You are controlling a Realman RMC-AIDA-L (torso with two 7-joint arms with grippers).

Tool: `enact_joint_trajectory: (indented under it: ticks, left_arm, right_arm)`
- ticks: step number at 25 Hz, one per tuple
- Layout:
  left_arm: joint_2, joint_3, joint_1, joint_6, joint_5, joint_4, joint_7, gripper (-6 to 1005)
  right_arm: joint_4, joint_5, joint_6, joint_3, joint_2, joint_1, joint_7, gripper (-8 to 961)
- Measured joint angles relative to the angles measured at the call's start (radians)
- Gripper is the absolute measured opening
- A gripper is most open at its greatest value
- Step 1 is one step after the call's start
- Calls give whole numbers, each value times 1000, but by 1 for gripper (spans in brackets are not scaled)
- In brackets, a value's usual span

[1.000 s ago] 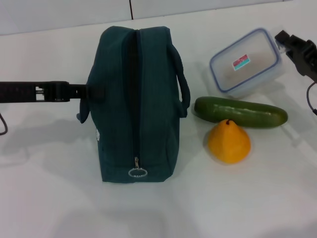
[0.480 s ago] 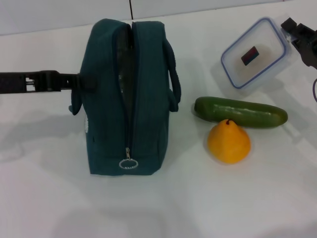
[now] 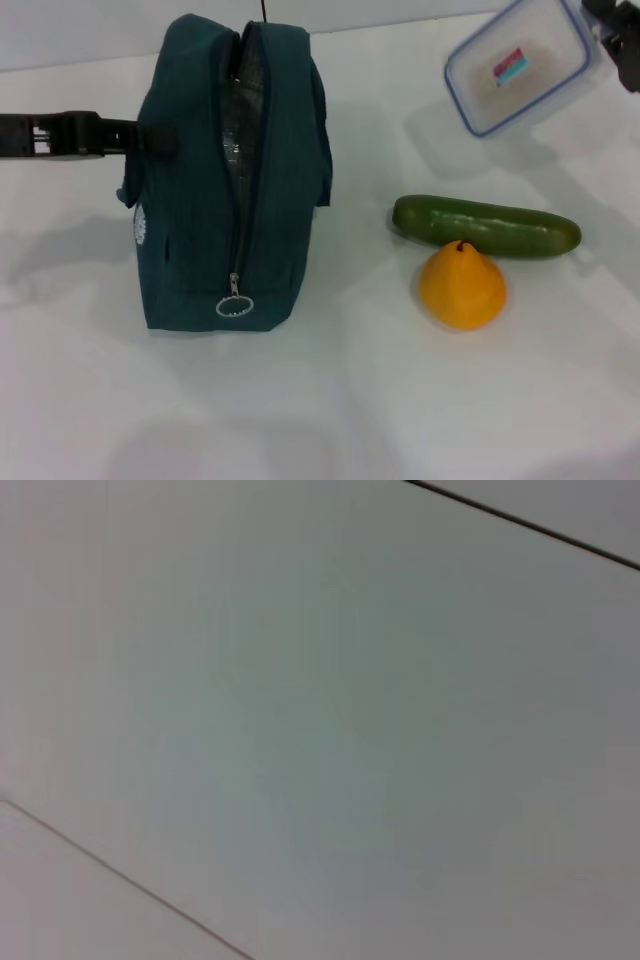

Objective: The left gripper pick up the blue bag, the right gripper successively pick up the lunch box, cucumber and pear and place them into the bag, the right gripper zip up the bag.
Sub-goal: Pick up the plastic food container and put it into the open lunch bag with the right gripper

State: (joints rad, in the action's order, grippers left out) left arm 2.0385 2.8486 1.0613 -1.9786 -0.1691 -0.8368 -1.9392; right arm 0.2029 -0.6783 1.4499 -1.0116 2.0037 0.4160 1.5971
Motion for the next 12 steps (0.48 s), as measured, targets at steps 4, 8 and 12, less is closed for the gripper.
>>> enact_joint_trajectory:
  ticks: [4,8,12]
  left_arm:
    - [9,0,11,-1,27,7,1,101]
    - [33,0,14,-4,29,8,2,101]
    - [44,0,24,-18,30,22,2,101]
  right_arm:
    - [10,22,16,1,2,12,0,96]
    - [19,40,33,1,5,35,-3,96]
    - [22,43,38,1,6,77,-6,96]
